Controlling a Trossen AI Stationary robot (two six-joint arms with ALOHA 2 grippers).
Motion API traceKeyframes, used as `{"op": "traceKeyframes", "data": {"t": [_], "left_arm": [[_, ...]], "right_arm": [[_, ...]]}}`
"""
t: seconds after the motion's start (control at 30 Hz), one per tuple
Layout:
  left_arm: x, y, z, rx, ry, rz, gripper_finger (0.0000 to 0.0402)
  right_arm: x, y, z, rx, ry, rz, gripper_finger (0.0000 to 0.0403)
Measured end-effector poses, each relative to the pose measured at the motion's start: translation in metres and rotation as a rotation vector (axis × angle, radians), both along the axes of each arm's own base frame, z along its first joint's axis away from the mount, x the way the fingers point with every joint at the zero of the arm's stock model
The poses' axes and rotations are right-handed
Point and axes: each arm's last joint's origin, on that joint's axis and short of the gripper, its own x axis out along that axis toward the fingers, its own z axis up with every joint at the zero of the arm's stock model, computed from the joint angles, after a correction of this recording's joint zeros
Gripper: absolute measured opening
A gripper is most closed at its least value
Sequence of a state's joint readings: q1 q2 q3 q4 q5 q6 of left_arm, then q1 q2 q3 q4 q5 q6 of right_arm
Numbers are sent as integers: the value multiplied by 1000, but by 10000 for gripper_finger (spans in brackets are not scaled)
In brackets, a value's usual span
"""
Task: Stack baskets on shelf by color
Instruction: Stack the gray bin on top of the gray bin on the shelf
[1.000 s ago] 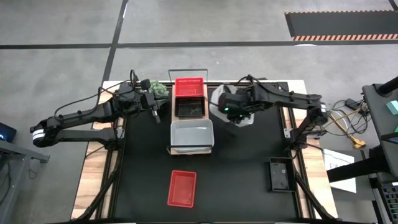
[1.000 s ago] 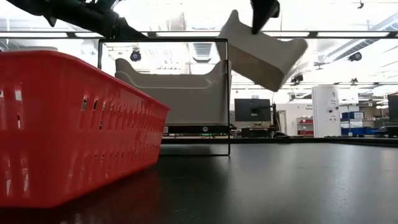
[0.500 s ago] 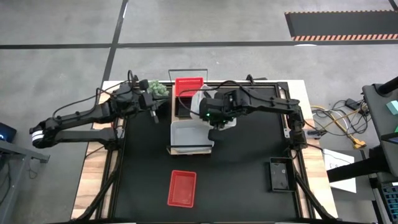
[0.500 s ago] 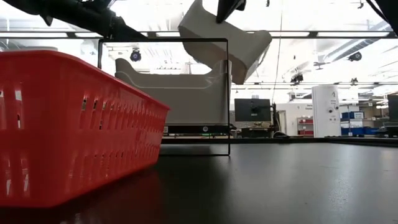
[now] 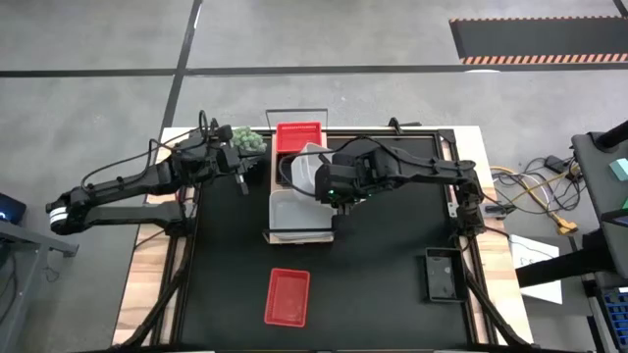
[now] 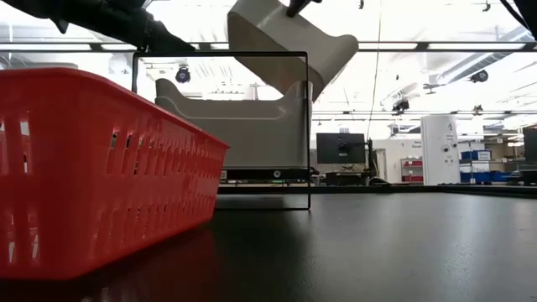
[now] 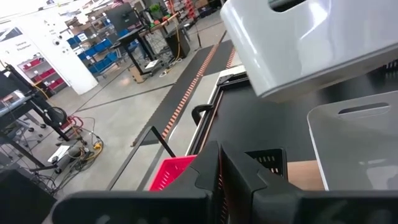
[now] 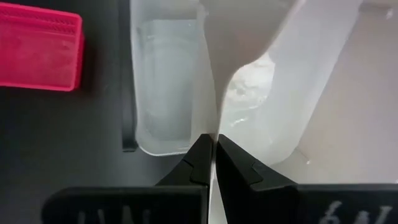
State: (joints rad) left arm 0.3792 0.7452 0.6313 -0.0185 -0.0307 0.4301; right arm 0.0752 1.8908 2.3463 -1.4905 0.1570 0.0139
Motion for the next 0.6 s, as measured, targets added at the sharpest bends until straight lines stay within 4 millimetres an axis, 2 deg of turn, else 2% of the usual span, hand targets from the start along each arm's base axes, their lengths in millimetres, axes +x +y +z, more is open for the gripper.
{"op": "traceKeyframes", "data": {"t": [0.23,0.6], "left_arm": [[0,0,0,0,-2,0,0],[0,0,0,-1,1,0,0]], "right_arm": [[3,6,-3,5,0,19,8],[24,10,-31,25,76,80,15]]}}
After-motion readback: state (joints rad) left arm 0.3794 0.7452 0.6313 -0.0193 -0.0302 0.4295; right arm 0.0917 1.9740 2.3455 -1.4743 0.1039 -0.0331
